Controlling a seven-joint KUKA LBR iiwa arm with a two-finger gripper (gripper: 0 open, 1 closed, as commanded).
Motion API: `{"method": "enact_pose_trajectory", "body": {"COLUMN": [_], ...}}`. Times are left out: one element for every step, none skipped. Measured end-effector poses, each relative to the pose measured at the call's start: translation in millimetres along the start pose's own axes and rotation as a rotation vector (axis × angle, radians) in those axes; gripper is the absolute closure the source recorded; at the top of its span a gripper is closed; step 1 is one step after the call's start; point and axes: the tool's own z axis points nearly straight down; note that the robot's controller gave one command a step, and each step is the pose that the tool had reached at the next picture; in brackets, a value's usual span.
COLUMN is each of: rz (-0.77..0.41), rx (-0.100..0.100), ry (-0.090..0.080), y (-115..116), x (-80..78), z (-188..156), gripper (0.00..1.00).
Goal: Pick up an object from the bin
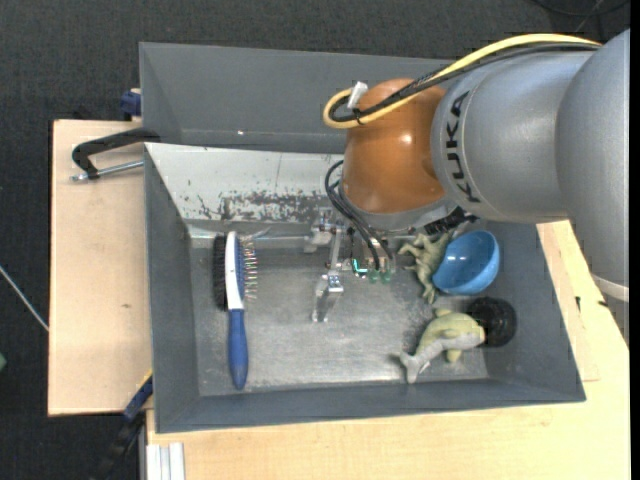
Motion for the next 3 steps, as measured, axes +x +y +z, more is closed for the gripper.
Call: {"method": "enact_pose_trajectory", "body": {"rz": [-0.036,-0.029,-0.200], "rx": [-0.004,-0.002,0.000], "ry": [-0.012,-0.011,-0.021], "y": [76.9,72.0,55.3], "x": [-27.8,-28.2,-34.3], "z": [37.5,35.2,-78.3], "gripper": [0.00,1.00,1.00]}}
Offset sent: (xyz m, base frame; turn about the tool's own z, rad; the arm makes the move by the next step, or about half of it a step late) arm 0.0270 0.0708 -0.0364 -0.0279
